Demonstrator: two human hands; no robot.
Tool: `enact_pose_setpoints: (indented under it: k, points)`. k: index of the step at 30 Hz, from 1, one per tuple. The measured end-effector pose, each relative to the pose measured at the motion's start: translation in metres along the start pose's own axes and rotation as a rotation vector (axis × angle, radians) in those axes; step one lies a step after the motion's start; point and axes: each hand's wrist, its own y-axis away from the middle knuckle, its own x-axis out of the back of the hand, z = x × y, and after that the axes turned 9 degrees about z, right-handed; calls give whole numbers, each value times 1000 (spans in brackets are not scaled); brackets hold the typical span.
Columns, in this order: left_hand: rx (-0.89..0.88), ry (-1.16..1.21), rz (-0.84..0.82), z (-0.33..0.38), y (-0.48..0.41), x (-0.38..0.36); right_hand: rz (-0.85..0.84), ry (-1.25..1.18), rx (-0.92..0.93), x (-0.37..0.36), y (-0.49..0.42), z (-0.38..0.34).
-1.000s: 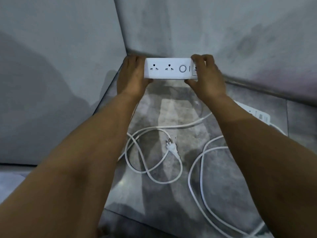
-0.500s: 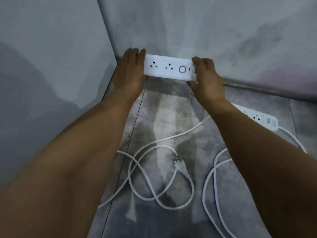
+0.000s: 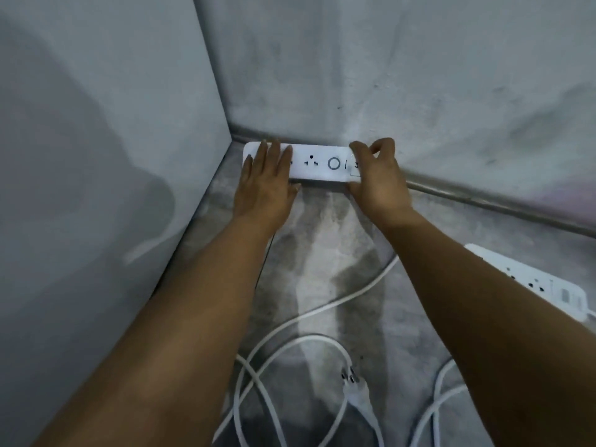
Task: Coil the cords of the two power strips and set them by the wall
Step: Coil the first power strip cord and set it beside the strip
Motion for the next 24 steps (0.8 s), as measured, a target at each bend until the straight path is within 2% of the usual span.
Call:
enact_pose_setpoints:
  k: [4, 9, 13, 18, 23, 24]
  points:
    - [97, -11, -99, -3, 3, -15, -5, -37, -40, -13, -1, 3]
    - [130, -18, -164, -3, -1, -22, -17, -55, -95, -26, 3, 3]
    - [131, -89, -261, -2, -2, -29, 37, 11, -91, -33, 4, -1]
    - [146, -162, -309, 1, -7, -30, 240, 323, -139, -43, 19, -6]
    - [141, -217, -305, 6, -9, -32, 155, 183, -111, -63, 49, -13]
    - [138, -225, -294, 7, -9, -33, 85, 144, -144, -65, 53, -16]
